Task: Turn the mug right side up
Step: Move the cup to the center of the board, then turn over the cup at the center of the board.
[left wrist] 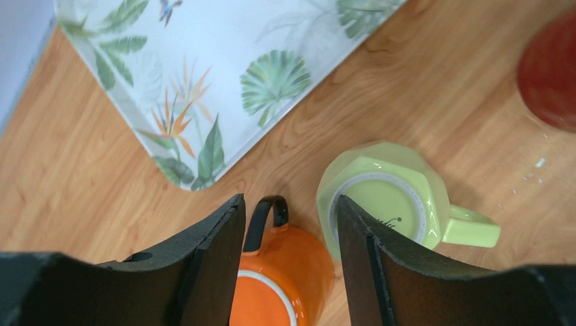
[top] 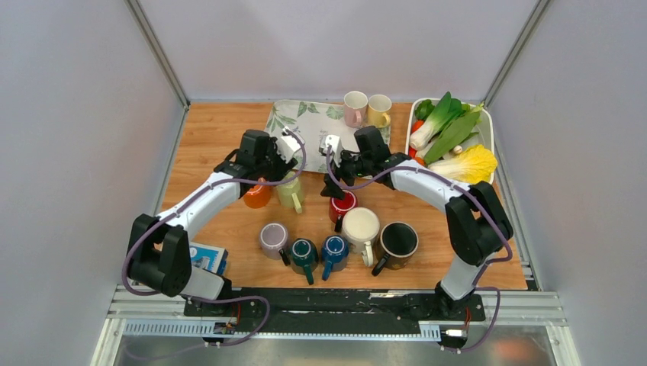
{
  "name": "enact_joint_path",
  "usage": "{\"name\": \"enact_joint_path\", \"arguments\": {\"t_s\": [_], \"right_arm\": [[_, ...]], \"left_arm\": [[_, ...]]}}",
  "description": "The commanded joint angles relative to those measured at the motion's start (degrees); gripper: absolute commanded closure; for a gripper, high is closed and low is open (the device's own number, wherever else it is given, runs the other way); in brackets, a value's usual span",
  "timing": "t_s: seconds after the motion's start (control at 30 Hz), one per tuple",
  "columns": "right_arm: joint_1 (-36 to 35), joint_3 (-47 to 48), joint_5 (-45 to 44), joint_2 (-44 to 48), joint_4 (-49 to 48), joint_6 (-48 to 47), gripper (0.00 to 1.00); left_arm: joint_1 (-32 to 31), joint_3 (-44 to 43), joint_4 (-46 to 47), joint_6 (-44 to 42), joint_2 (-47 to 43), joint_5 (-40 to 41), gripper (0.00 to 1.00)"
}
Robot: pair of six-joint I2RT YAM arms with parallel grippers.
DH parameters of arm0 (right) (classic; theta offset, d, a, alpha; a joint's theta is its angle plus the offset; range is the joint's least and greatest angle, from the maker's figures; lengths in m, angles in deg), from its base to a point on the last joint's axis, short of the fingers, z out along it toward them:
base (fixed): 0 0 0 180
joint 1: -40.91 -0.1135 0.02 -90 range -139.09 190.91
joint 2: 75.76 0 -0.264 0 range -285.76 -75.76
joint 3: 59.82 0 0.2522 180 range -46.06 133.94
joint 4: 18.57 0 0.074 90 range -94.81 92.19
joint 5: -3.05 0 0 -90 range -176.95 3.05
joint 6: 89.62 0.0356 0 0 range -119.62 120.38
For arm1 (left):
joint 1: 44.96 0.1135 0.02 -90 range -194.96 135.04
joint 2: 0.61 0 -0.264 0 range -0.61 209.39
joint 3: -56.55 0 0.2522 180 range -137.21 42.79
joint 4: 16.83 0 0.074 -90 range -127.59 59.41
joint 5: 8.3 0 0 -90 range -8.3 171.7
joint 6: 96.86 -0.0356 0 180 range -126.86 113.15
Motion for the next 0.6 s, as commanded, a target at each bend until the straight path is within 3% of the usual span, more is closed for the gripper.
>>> {"name": "enact_joint_path", "arguments": {"t_s": [0.0, 0.23, 0.47, 0.57], "right_arm": [[-2.63, 5.98, -2.79, -3.5, -6.09, 5.48, 0.05], [-7.44, 10.97, -6.47, -9.72, -6.79, 7.6, 0.06], [-11.57, 13.93, -10.69, -14.94, -7.31, 10.88, 0.06], [-11.95, 14.38, -16.73, -16.53, -8.66, 15.32, 0.06]], "left_arm": [[4.15, -5.39, -0.73, 11.21, 2.67, 2.48, 0.4], [9.47, -8.76, -1.73, 22.64, -0.19, -12.49, 0.39], [11.09, -6.69, -0.86, 26.04, -6.72, -11.01, 0.37], [12.15, -5.5, -0.43, 26.14, -8.5, -10.66, 0.37]]}}
